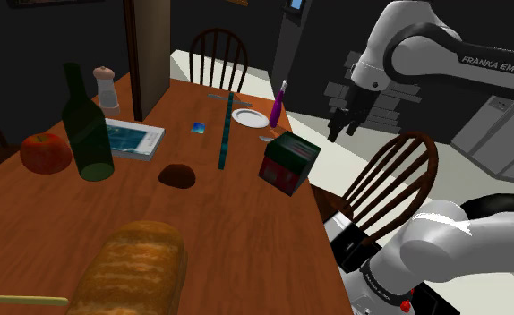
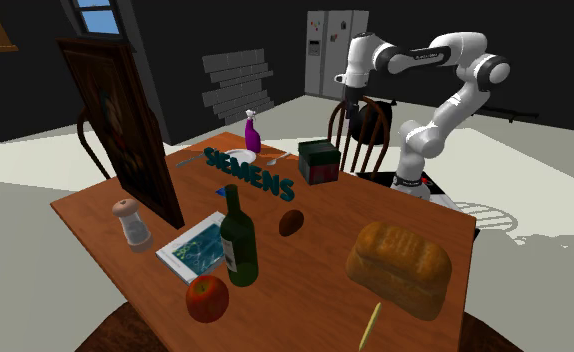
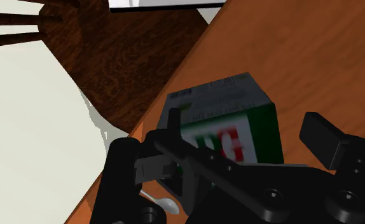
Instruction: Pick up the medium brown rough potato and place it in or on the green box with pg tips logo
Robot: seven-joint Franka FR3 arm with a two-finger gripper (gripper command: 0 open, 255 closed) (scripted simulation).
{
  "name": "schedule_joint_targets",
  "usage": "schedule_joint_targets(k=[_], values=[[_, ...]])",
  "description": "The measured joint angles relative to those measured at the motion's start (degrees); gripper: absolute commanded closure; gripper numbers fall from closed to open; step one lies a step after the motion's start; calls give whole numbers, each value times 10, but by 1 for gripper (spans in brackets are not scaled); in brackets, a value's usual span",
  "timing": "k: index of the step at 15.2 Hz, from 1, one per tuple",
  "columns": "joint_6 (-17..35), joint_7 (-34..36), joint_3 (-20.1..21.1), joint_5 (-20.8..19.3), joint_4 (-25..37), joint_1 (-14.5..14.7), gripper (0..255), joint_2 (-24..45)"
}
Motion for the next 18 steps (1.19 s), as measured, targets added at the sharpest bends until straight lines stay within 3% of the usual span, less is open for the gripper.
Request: schedule_joint_targets(k=[3,10,18], values=[[19,-10,-3,5,6,8,0,26],[95,-77,-15,40,54,47,0,158],[155,-159,-12,96,153,91,0,330]])
